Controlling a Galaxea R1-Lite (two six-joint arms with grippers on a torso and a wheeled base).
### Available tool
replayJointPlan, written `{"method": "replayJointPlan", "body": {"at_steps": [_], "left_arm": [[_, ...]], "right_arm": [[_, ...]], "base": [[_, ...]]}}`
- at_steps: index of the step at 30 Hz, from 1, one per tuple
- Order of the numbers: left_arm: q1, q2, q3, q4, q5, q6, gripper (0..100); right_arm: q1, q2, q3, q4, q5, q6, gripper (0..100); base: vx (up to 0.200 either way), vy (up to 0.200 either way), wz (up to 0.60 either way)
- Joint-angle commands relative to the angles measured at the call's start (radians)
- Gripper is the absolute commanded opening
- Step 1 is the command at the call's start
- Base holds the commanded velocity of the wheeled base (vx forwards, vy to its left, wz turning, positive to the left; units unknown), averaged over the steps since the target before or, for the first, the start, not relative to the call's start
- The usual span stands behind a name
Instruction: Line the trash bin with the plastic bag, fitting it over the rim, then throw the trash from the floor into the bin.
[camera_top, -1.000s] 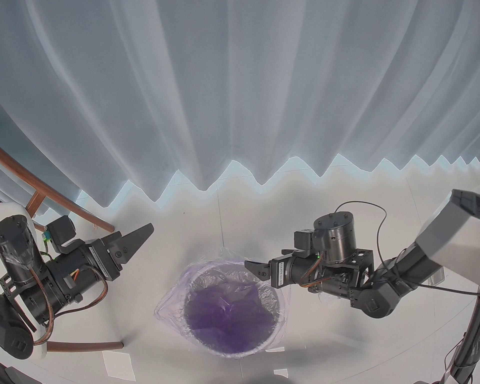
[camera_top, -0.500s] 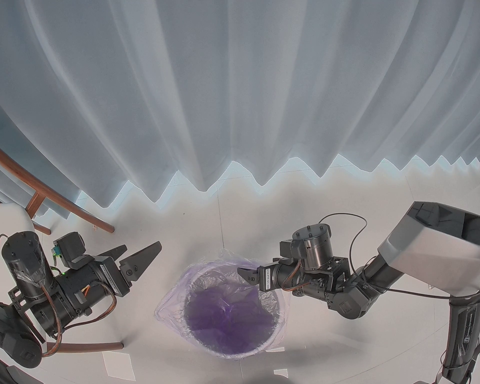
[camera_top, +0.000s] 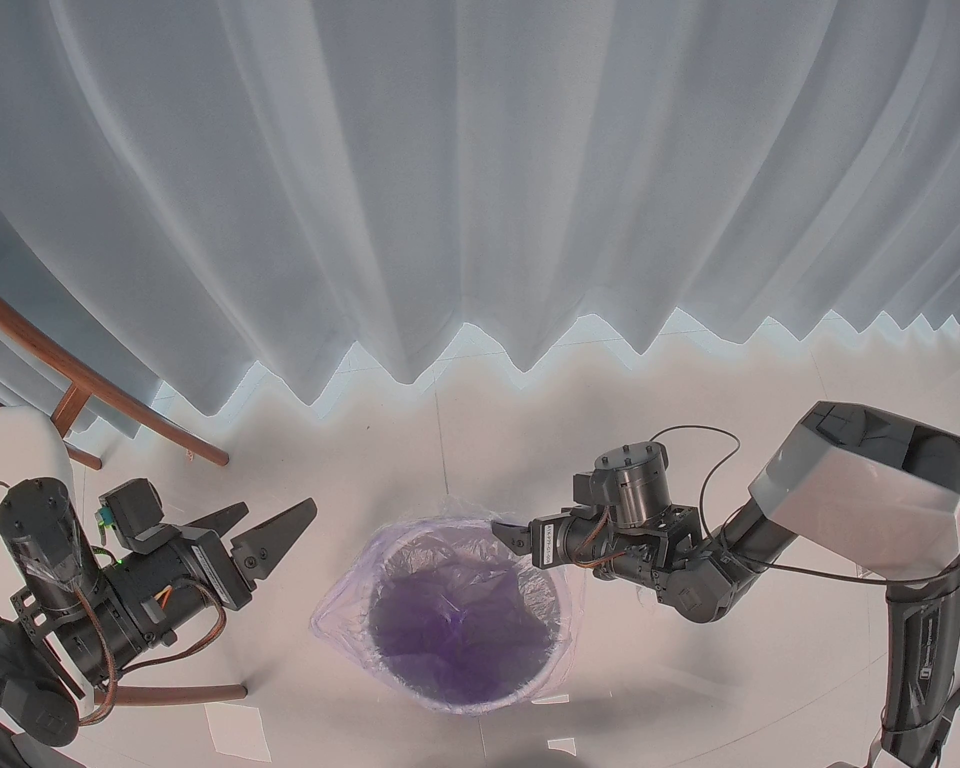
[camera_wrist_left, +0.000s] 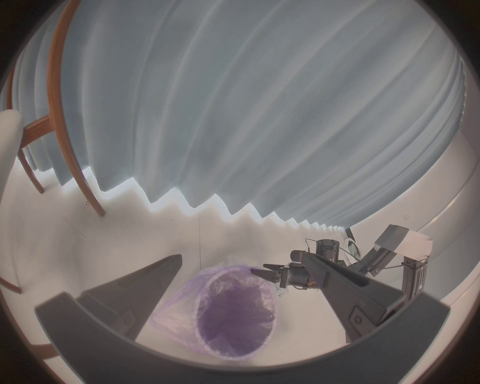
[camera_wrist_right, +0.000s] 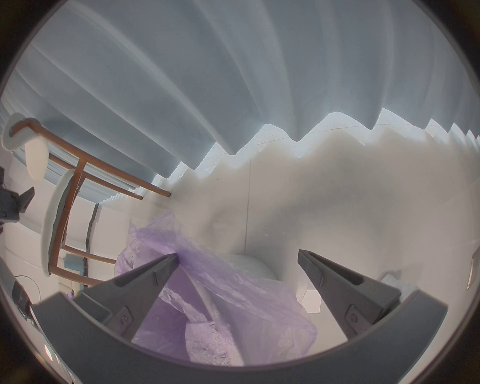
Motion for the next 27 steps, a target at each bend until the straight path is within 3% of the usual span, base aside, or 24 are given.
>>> {"method": "replayJointPlan", "body": {"at_steps": [1,14,27], "left_arm": [[0.000,-0.016,0.013,0.000,-0.001,0.000,100],[0.000,-0.032,0.040,-0.003,0.004,0.001,100],[0.000,-0.036,0.053,-0.003,-0.001,0.003,100]], "right_arm": [[-0.011,0.013,-0.006,0.000,-0.001,-0.001,100],[-0.010,0.061,-0.051,0.000,-0.009,0.006,100],[0.018,-0.074,-0.011,0.000,-0.016,0.041,100]], "base": [[0.000,0.000,0.00],[0.000,0.000,0.00],[0.000,0.000,0.00]]}}
